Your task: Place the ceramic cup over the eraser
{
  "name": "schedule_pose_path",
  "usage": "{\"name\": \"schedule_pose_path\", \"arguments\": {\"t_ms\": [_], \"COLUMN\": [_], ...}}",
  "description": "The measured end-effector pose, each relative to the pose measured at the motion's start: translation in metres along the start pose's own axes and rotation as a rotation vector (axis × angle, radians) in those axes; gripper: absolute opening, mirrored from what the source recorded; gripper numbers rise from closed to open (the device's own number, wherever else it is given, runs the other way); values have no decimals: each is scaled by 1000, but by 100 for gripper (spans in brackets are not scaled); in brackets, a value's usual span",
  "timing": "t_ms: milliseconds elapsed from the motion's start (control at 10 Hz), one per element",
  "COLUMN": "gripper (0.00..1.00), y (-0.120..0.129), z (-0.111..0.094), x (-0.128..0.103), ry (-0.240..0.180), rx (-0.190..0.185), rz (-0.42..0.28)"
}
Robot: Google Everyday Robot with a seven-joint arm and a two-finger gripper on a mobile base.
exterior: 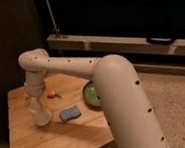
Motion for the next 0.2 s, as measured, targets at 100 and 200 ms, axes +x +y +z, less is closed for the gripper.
{"name": "schedule_pose_path", "arguments": {"t_ms": [100,200], "gripper": [80,80], "y": [-1,-1], "z": [1,1], "x": [-1,-1], "ry": [-1,0], "rx": [-1,-1], "rz": [-3,-2]}}
